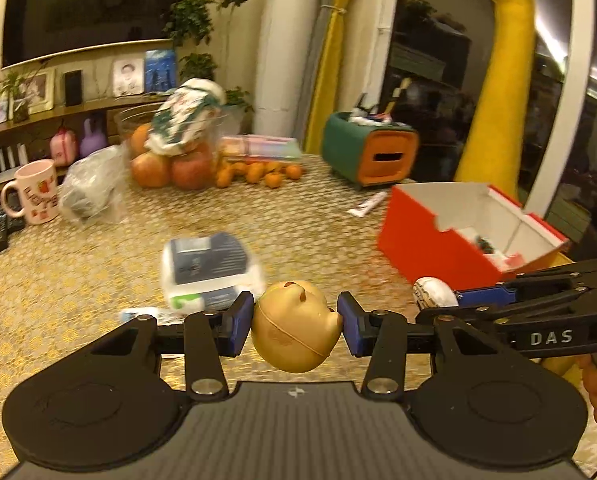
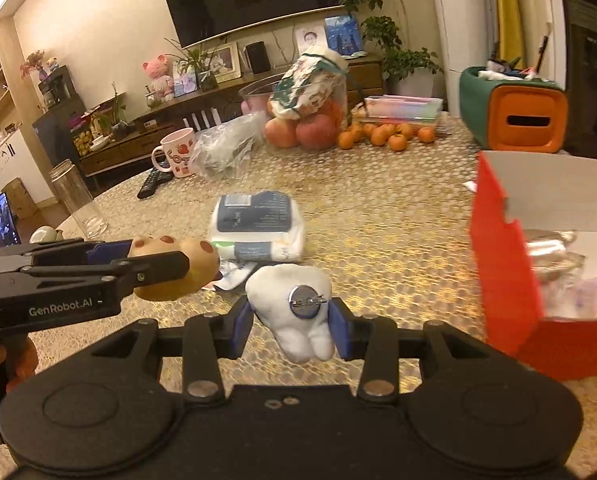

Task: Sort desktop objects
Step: 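Carry the bun with the left tool while the right tool carries the tooth plush into the box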

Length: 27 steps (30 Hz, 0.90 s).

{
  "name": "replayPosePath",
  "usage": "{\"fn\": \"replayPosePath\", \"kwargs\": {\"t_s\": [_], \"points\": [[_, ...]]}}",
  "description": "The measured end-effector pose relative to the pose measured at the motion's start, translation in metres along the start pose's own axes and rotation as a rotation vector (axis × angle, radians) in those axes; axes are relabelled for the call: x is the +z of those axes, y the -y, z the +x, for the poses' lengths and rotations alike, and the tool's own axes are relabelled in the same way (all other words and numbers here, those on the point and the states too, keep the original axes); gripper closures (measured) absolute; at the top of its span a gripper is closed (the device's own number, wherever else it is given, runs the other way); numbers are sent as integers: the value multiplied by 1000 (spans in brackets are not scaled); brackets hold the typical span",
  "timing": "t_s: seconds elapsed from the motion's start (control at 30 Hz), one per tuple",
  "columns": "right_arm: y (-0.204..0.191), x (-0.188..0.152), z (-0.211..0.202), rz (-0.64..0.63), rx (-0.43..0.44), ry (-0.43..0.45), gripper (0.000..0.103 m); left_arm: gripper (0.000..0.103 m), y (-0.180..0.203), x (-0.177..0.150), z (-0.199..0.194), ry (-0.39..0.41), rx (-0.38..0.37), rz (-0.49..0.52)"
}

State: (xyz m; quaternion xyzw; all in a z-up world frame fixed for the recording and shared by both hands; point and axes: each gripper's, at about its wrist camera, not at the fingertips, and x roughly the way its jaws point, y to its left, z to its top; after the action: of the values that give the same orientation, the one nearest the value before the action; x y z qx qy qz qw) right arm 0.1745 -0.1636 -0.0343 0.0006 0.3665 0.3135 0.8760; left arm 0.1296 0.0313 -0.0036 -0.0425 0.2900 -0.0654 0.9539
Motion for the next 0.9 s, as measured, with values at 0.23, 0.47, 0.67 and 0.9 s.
{"fn": "replayPosePath", "kwargs": {"t_s": [0.23, 0.47, 0.67, 0.9], "points": [[24, -8, -36, 20, -39, 16, 63, 58, 45, 7, -6, 10, -80, 44], [50, -15, -70, 43, -84, 40, 63, 58, 86, 17, -3, 17, -162, 69], [74, -18, -94, 48, -136, 52, 63, 58, 116, 27, 4, 26, -206, 94], [102, -14, -111, 46, -217, 69, 63, 58, 146, 39, 19, 29, -240, 132]]}}
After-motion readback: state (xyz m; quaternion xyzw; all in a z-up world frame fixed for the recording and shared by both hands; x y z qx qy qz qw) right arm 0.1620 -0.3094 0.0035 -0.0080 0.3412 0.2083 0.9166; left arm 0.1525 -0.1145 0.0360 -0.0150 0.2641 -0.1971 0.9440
